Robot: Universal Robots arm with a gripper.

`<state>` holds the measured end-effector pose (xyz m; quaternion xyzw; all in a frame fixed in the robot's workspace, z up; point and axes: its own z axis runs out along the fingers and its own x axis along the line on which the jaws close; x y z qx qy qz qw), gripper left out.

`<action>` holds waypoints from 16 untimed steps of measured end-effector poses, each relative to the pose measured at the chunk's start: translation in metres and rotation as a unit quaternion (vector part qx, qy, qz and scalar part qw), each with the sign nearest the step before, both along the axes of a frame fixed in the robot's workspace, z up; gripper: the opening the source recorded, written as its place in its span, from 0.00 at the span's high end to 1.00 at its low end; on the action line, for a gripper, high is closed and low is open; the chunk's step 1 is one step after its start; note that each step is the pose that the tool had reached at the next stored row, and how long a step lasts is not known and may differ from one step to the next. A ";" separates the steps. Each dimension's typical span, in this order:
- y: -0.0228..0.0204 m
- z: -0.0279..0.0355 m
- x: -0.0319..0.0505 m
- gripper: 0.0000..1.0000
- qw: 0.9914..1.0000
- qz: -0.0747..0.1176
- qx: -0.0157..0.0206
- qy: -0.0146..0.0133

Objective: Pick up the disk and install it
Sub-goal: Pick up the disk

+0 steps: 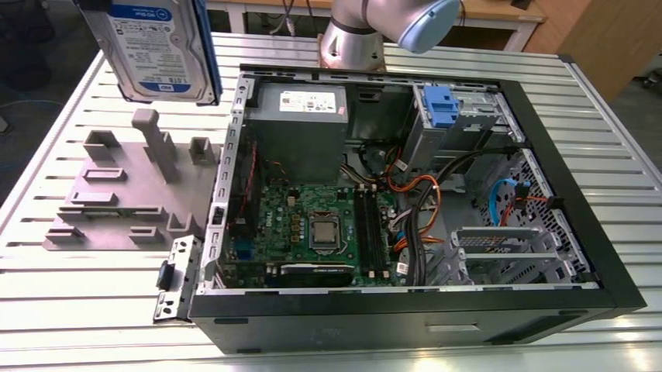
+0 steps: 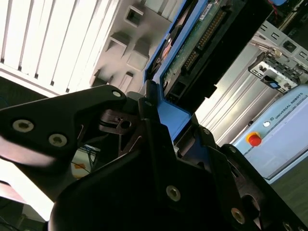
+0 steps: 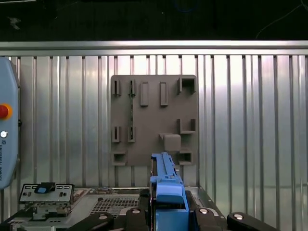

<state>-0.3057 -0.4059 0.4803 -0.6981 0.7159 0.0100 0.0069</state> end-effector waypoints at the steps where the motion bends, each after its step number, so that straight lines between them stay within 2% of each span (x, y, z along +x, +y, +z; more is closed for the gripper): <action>1: -0.0008 0.0000 0.0003 0.64 1.000 0.000 0.000 0.000; 5: -0.0022 0.0000 0.0057 0.64 1.000 0.000 0.000 0.000; 12: -0.0023 0.0000 0.0281 0.64 1.000 0.000 0.000 0.000; 16: -0.0023 0.0000 0.0376 0.64 1.000 0.000 0.000 0.000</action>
